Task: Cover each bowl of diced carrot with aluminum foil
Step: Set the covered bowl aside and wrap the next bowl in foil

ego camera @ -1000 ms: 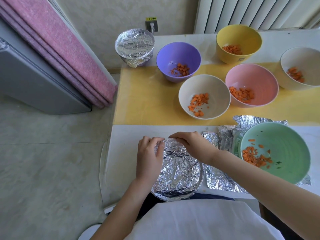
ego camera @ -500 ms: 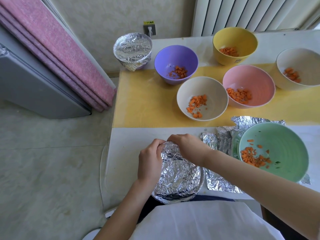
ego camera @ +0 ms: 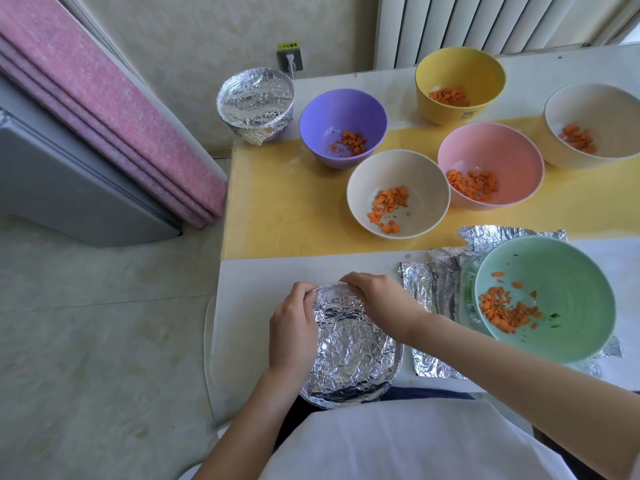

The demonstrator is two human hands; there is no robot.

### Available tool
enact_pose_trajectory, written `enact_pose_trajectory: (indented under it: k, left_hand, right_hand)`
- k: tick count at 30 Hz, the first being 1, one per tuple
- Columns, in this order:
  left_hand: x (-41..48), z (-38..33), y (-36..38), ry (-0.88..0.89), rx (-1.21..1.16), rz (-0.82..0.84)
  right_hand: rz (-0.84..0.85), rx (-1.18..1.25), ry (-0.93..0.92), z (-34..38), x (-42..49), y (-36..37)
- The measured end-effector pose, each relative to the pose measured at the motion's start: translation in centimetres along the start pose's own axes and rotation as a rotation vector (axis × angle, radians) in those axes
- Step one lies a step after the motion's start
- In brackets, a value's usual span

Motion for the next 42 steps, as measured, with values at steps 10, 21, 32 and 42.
enact_pose_trajectory:
  k: [10,21,32,42]
  left_hand:
    - [0.8,-1.1,-0.7,0.113,0.041,-0.023]
    - [-0.2,-1.0,-1.2,0.051,0.062,-0.108]
    - [-0.2,-2.8,-0.7,0.14,-0.029,-0.02]
    - [-0.1,-3.1,-0.3,0.139,-0.014,-0.029]
  right_hand:
    - [-0.011,0.067,-0.114,2.1,0.4,-1.4]
    - [-0.053,0.086,-0.034,1.4,-0.1,-2.0]
    - [-0.016,0.004,-0.096,1.8,-1.0,-1.9]
    - [-0.078,-0.042,-0.121,1.5,-1.1,-1.9]
Point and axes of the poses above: each hand's wrist, its own x-axis towards the middle knuckle, its own y-axis out of the palm, z = x × y, the point moved 10 cm from there along x, towards the middle knuckle, and after that the axes turned 4 degrees about y, right-handed, at the moved point
